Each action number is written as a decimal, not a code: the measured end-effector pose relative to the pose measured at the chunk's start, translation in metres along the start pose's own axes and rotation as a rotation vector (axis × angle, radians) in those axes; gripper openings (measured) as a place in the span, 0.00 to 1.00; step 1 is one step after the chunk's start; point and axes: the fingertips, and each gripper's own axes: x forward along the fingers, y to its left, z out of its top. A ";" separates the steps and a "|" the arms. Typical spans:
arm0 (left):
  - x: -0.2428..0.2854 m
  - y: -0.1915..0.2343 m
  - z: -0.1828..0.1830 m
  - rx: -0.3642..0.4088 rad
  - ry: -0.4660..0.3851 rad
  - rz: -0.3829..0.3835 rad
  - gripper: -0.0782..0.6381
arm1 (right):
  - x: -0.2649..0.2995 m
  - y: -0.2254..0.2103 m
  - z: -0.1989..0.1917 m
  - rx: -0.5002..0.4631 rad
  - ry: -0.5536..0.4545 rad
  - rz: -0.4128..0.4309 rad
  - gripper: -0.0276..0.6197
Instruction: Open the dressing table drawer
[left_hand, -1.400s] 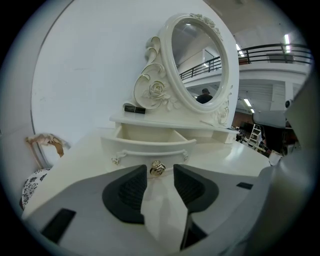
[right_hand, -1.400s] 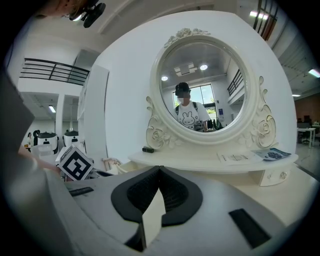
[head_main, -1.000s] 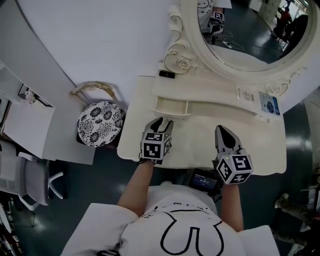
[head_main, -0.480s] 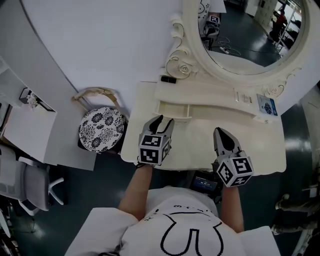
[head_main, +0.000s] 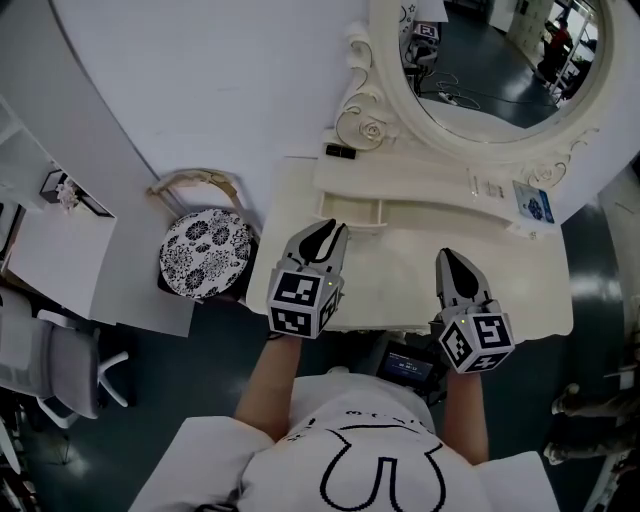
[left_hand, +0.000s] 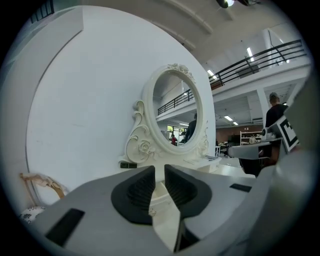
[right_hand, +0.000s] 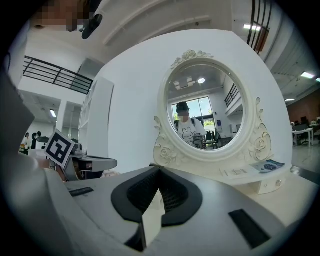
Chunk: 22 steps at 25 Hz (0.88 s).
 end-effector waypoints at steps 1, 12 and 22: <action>-0.003 -0.001 0.004 0.006 -0.012 -0.002 0.19 | -0.002 0.002 0.003 -0.007 -0.008 0.002 0.06; -0.026 -0.025 0.033 0.091 -0.112 -0.061 0.11 | -0.024 0.014 0.024 -0.011 -0.058 0.000 0.06; -0.035 -0.036 0.038 0.099 -0.126 -0.088 0.11 | -0.028 0.019 0.023 -0.044 -0.039 -0.005 0.06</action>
